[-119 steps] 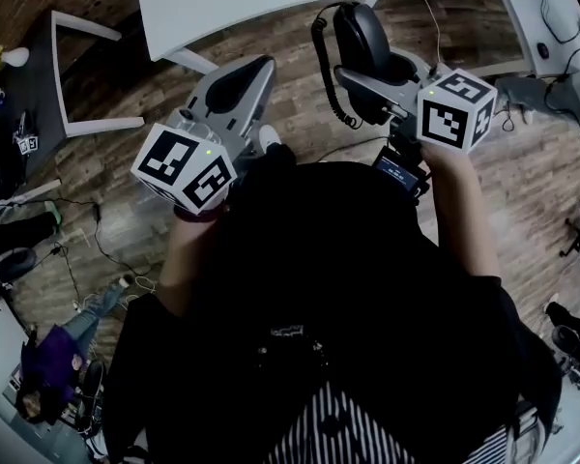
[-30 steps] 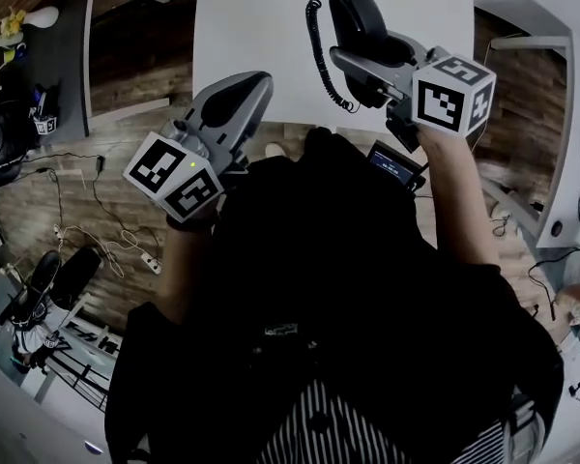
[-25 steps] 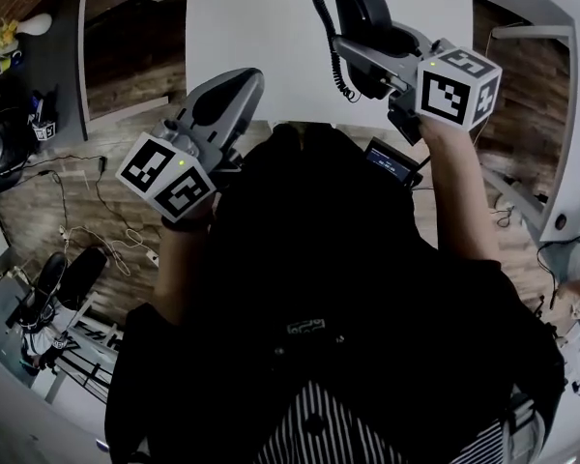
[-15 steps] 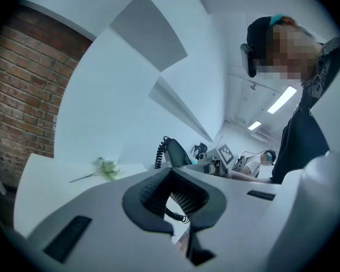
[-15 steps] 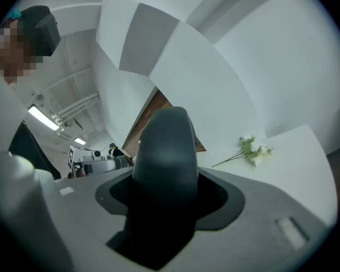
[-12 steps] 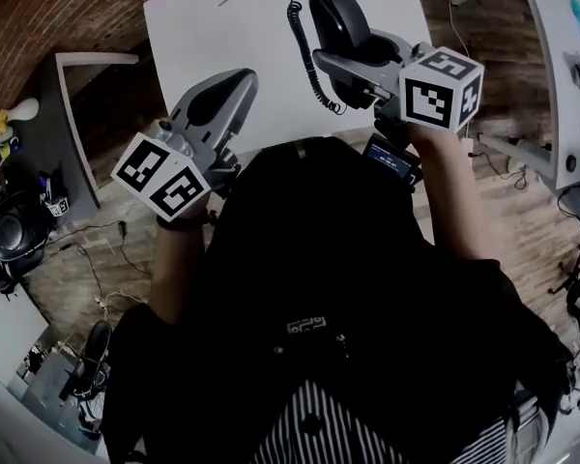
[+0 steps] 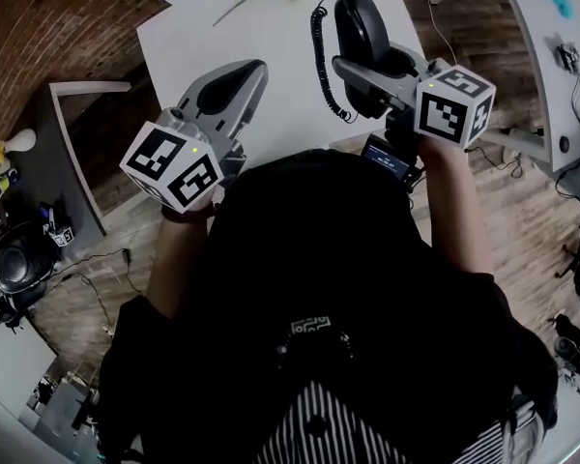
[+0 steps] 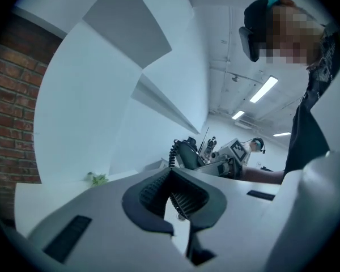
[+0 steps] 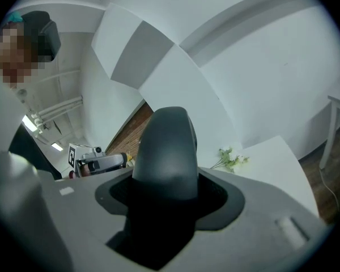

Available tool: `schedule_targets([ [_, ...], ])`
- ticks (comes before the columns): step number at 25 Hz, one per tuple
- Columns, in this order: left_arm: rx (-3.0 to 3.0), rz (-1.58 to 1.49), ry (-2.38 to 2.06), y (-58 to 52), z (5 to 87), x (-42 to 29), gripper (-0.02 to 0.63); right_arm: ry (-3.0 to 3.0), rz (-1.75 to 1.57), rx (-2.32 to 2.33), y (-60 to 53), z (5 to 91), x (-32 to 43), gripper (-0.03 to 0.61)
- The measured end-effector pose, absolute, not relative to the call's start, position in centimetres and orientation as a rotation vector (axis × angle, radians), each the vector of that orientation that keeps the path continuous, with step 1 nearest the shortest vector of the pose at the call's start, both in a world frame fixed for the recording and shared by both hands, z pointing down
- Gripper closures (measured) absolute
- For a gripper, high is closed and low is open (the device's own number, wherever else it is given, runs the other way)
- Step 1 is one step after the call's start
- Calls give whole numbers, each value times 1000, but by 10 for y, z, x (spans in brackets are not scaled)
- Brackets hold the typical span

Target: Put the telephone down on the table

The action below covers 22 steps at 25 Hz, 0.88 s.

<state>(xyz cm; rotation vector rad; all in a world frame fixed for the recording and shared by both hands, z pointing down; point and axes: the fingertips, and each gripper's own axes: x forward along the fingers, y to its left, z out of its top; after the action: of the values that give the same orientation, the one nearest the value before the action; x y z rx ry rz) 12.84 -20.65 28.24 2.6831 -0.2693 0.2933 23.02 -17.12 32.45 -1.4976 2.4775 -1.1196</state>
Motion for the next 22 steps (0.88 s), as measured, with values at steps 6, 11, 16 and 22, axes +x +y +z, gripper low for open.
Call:
schedule_targets([
  [6,2677,263,-360,-217,285,120,609,2516,-1123,-1501,-176,325,222,304],
  [11,2678,262,-378,-219,290,110,608,2537,-1130,-1503,-181,324,216,304],
  [16,2660,266,-350,-219,294,104,608,2581,-1137,-1490,-190,320,206,304],
  [22,2650,295,-315,-227,307,86,609,2634,-1153,-1502,-211,327,184,304],
])
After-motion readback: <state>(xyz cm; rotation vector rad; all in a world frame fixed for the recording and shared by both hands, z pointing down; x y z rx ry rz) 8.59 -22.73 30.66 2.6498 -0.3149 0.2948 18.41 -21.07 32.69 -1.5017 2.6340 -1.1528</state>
